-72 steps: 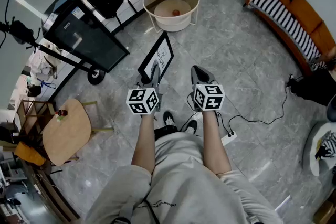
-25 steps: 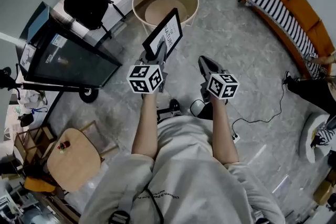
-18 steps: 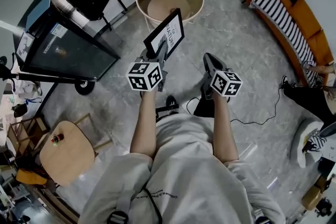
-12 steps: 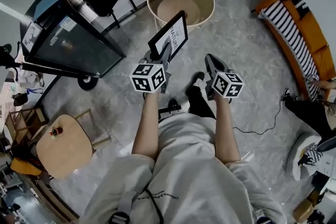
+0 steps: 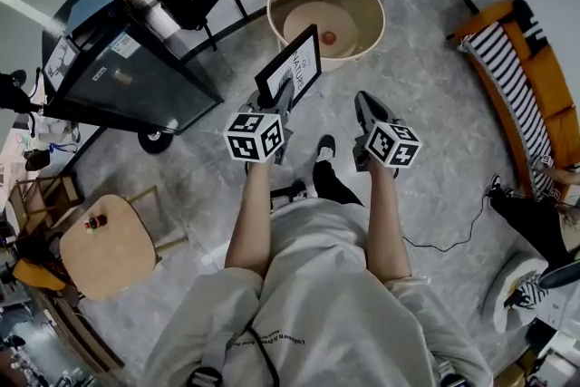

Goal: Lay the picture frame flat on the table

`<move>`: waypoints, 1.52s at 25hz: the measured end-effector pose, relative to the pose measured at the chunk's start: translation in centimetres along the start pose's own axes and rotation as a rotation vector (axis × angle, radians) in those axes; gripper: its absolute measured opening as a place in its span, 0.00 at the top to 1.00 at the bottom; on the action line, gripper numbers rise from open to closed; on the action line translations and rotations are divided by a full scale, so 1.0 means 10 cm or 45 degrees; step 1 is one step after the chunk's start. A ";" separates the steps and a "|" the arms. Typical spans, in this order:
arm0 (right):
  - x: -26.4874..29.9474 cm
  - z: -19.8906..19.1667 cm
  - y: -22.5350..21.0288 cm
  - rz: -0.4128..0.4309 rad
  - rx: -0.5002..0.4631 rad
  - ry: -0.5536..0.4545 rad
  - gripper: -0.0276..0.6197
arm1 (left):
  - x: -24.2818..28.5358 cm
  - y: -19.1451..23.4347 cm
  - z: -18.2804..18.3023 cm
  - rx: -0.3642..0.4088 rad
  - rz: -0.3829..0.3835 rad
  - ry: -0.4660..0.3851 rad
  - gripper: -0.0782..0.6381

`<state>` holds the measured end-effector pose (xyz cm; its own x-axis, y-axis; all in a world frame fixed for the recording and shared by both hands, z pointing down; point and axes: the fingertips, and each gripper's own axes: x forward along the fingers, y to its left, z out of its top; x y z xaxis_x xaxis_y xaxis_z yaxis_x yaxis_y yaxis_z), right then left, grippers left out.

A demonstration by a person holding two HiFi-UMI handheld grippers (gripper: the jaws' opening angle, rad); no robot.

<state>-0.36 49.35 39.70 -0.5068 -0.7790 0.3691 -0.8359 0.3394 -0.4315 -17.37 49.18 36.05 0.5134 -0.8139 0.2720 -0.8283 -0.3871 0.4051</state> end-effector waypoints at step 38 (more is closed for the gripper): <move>1.46 1.65 -1.43 0.367 -0.086 0.042 0.90 | 2.23 0.45 0.72 -0.042 0.208 0.045 0.85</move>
<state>7.72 24.44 37.67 -0.7310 -0.6282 0.2664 -0.6681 0.5793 -0.4670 -11.30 26.17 37.67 0.3807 -0.8489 0.3666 -0.8937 -0.2360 0.3815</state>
